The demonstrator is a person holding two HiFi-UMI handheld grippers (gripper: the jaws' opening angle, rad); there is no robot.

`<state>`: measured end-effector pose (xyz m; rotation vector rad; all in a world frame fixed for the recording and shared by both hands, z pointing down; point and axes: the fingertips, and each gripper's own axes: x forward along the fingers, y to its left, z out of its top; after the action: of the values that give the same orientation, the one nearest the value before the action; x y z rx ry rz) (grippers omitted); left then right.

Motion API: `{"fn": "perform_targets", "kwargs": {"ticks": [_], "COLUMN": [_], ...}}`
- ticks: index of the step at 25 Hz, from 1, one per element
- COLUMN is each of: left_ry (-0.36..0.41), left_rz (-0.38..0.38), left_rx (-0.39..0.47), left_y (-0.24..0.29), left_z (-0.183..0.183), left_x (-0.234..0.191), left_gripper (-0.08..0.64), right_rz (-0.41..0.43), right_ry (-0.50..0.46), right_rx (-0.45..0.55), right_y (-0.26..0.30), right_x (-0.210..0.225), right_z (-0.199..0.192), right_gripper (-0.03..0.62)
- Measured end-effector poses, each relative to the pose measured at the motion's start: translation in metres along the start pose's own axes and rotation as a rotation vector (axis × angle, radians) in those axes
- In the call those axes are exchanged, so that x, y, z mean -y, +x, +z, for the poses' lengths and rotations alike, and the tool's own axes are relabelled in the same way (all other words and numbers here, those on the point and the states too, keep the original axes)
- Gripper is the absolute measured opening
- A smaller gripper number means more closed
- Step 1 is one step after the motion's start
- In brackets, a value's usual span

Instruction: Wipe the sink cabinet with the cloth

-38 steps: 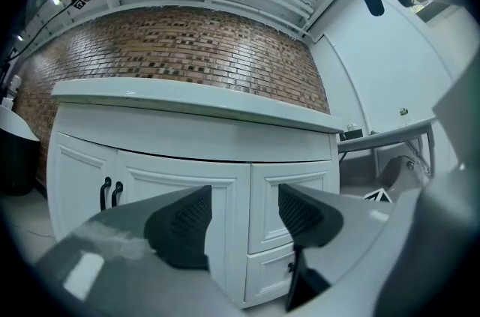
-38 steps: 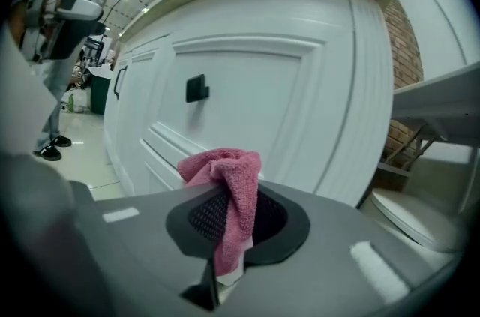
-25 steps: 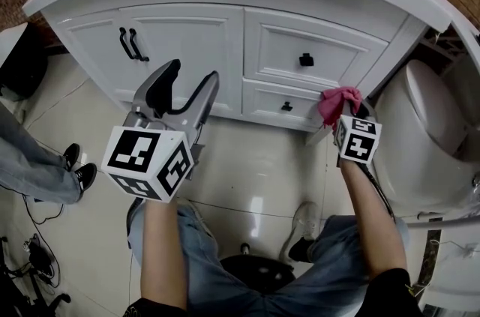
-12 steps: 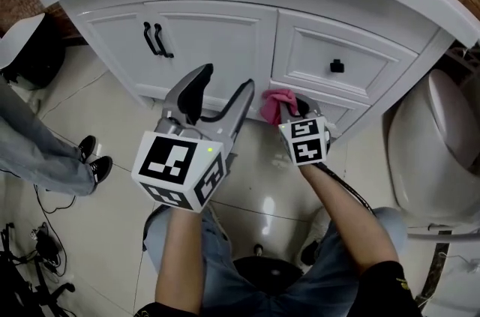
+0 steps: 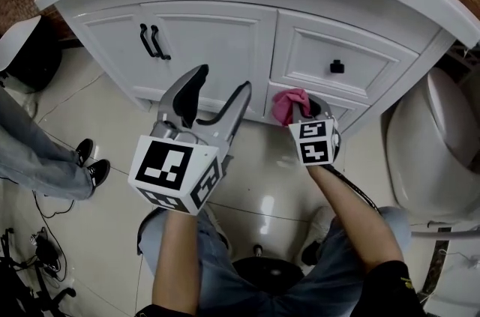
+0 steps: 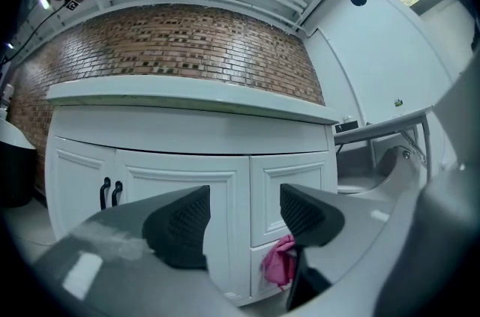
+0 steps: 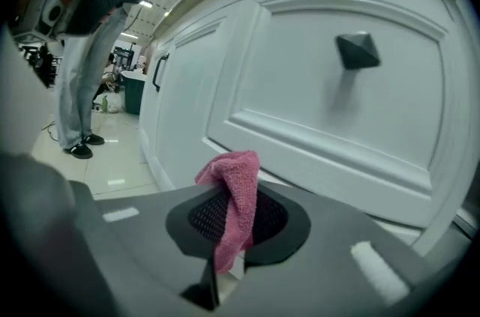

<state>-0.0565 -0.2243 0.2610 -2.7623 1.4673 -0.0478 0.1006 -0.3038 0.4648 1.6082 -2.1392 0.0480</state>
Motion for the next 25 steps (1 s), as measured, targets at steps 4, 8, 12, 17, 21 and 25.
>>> {"fn": "perform_targets", "kwargs": {"ticks": [4, 8, 12, 17, 21, 25], "left_ry": [0.014, 0.046, 0.124, 0.140, 0.137, 0.121], "left_rz": [-0.048, -0.107, -0.135, -0.142, -0.125, -0.091], "left_rx": [0.015, 0.029, 0.031, 0.017, 0.005, -0.012], "left_y": [0.007, 0.015, 0.022, 0.027, 0.026, 0.021], "left_z": [0.003, 0.006, 0.005, 0.000, 0.000, -0.002], "left_x": [0.018, 0.043, 0.064, 0.070, 0.063, 0.050], "left_gripper": [0.296, 0.296, 0.296, 0.297, 0.298, 0.297], "right_rz": [-0.122, -0.266, -0.329, -0.254, 0.024, 0.183], "right_ry": [0.095, 0.213, 0.238, 0.277, 0.221, 0.044], "right_rx": [-0.071, -0.126, -0.145, -0.115, 0.009, 0.052], "right_y": [-0.034, -0.065, -0.080, -0.067, -0.035, -0.007], "right_x": [0.066, 0.136, 0.164, 0.138, 0.056, -0.023], "right_z": [-0.039, -0.075, -0.090, -0.080, -0.036, -0.005], "right_gripper": [0.034, 0.035, 0.037, 0.035, 0.035, 0.035]}}
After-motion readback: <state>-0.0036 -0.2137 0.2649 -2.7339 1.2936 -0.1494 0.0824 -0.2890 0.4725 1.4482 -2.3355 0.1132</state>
